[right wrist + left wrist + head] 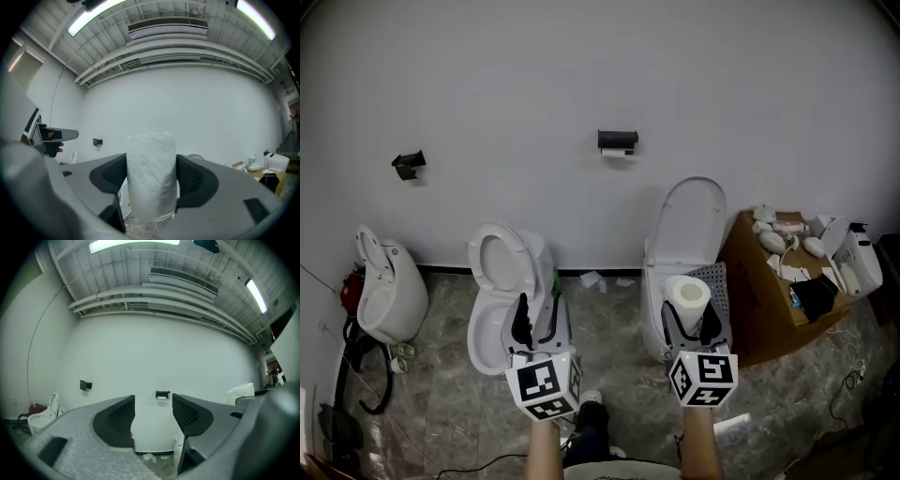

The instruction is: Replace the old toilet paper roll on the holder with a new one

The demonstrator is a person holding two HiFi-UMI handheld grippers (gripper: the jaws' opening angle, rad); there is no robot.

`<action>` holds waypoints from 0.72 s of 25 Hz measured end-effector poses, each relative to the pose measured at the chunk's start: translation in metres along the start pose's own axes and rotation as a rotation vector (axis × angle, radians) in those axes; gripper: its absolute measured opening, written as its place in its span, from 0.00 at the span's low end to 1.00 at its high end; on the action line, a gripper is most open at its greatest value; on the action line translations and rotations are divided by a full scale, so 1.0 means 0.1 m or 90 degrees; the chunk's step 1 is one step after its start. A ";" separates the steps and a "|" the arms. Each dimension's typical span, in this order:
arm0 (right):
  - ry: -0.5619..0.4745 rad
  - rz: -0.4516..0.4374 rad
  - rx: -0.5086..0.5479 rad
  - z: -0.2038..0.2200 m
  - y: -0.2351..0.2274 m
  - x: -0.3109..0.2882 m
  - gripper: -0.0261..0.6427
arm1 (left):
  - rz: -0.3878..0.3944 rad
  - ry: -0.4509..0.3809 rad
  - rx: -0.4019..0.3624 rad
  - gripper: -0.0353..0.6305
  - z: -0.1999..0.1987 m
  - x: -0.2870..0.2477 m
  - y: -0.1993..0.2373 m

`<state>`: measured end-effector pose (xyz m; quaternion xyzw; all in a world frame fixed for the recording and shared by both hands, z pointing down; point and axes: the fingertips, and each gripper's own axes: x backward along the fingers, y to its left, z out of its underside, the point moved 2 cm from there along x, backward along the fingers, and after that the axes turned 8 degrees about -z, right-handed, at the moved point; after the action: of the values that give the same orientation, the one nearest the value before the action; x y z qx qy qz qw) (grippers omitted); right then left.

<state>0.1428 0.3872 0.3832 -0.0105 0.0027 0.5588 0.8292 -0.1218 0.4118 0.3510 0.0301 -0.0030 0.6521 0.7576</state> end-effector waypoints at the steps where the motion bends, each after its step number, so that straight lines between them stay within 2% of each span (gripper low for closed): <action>1: 0.002 0.000 0.000 0.02 -0.01 -0.06 0.50 | 0.001 0.002 0.000 0.40 0.02 -0.06 -0.01; 8: 0.005 0.014 0.003 0.03 -0.22 -0.67 0.50 | 0.013 0.004 -0.003 0.40 0.10 -0.75 -0.02; 18: -0.014 0.042 0.010 -0.19 -0.49 -1.93 0.50 | 0.042 -0.016 -0.009 0.40 -0.04 -2.15 -0.01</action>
<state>0.1163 0.1898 0.3680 0.0025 -0.0016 0.5856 0.8106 -0.1527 0.1997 0.3375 0.0328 -0.0185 0.6763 0.7357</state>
